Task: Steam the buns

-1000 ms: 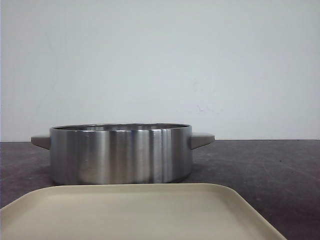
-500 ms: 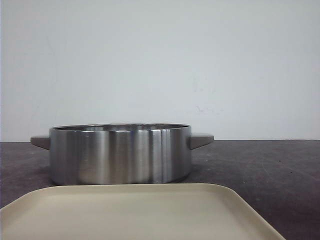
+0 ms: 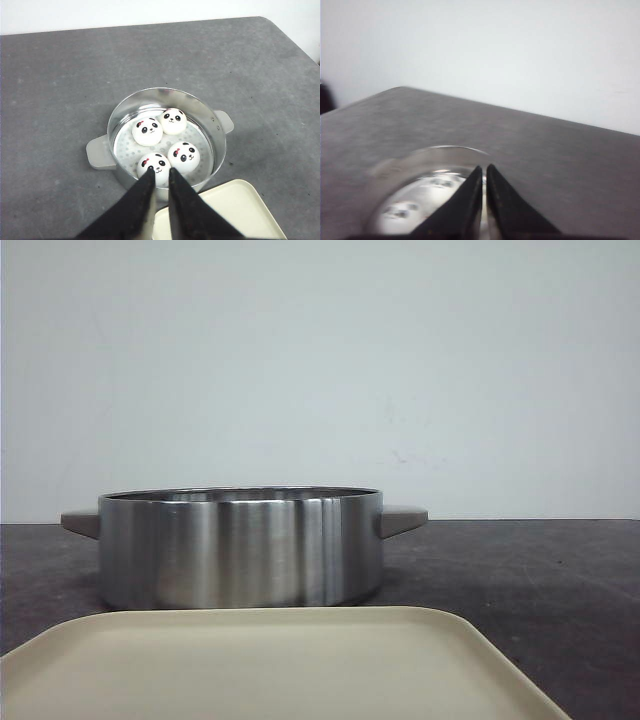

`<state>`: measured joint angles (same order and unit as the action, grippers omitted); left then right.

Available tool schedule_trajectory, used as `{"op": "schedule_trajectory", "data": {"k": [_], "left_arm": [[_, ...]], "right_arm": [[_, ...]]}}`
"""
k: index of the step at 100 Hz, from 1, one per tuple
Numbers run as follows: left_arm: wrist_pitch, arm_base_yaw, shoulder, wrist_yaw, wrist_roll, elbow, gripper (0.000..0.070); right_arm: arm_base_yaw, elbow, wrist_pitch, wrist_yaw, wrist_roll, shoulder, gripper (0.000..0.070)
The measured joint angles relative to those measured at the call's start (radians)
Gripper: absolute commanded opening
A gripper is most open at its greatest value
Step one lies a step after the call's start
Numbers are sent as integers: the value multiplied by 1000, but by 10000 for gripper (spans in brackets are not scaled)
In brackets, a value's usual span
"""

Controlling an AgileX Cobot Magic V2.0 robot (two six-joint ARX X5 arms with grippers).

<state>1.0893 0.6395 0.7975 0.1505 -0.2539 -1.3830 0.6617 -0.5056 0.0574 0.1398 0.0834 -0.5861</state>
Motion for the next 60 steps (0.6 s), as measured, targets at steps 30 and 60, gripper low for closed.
{"op": "schedule_trajectory", "data": {"k": [30, 60], "left_arm": [[0, 0, 0, 0, 0, 0, 0], [0, 0, 0, 0, 0, 0, 0]], "right_arm": [[-363, 268, -1, -34, -9, 347, 6], [-609, 368, -172, -85, -9, 494, 6]]}}
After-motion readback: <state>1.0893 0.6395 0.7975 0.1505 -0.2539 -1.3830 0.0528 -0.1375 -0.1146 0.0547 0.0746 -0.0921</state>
